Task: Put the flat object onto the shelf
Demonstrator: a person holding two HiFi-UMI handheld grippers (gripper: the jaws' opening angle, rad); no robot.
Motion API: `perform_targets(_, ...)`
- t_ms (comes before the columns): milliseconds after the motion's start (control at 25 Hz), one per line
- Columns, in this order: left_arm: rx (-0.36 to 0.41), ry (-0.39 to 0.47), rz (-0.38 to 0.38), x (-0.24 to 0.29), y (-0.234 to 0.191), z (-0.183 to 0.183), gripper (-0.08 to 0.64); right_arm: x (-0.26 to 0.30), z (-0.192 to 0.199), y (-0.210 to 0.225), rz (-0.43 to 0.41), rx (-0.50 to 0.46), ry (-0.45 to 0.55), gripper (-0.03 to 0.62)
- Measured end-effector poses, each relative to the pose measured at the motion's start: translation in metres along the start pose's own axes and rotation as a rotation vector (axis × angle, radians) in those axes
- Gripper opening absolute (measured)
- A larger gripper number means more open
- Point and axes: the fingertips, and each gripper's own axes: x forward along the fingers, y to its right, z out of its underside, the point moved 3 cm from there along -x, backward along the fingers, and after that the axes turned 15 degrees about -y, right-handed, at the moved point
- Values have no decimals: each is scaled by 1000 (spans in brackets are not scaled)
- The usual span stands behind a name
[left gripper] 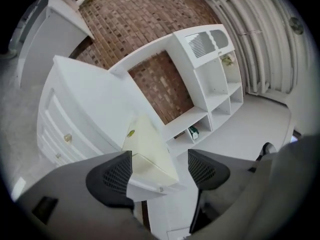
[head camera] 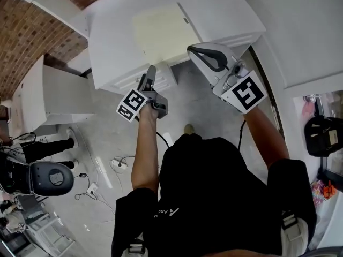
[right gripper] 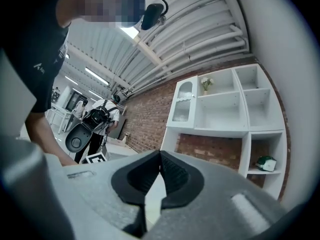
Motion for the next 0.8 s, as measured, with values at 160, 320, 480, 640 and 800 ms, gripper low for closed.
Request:
perform_targets(160, -109, -49, 32, 22, -31, -4, 358, 19, 2, 3, 8, -1, -11, 2)
perform_targets(320, -219, -80, 91, 44, -50, -9, 367, 30, 9, 7, 27, 3, -36, 2)
perform_targets(480, -292, -84, 130, 64, -61, -13, 367, 34, 19, 12, 43, 8, -68, 2)
perform_targets(640, -354, -84, 137, 76, -68, -16, 367, 32, 32, 23, 56, 26, -105, 2)
perform_targets(800, -398, -88, 124, 87, -76, -11, 367, 31, 42, 38, 66, 39, -121, 2)
